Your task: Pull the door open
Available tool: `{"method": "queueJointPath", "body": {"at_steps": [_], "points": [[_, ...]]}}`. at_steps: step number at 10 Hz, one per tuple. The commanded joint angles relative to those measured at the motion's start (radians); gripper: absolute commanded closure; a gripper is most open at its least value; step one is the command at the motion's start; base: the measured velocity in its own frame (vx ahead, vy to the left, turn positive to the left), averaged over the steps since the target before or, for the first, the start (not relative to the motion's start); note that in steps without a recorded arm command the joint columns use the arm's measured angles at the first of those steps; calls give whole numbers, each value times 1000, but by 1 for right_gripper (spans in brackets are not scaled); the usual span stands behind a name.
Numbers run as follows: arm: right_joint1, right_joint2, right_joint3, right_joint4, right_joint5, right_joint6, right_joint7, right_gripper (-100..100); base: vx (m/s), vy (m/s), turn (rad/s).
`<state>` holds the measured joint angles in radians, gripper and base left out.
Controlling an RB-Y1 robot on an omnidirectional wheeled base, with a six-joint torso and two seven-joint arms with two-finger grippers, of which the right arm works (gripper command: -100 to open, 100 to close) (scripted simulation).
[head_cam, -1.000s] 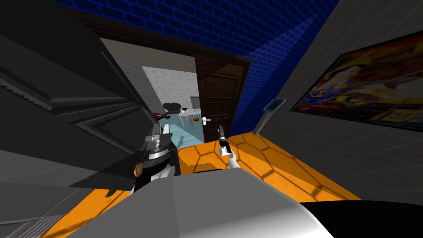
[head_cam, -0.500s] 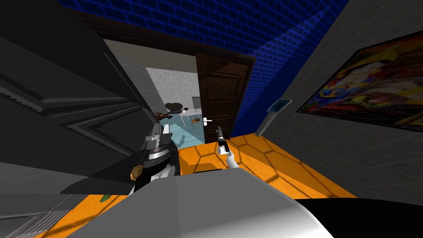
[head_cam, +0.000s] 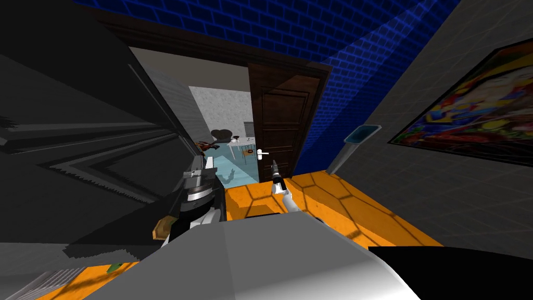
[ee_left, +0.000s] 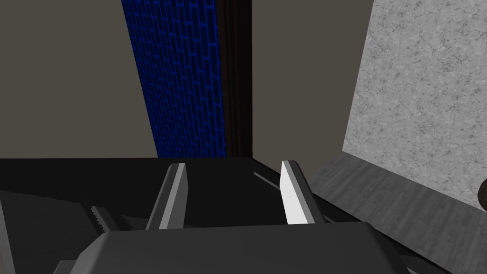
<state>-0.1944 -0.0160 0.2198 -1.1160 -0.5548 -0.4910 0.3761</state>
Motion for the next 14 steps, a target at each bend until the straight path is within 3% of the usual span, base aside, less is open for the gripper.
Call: {"method": "queueJointPath", "body": {"at_steps": [1,8,12,14], "points": [[-28,5,5,47,-25,1,9,-100,99,-15,56],[-120,36,28,208,-115,1,44,-100,115,12,40],[-150,50,35,261,-145,2,55,-100,129,27,16],[-149,39,25,259,-145,-1,54,-100,23,-16,126]]}}
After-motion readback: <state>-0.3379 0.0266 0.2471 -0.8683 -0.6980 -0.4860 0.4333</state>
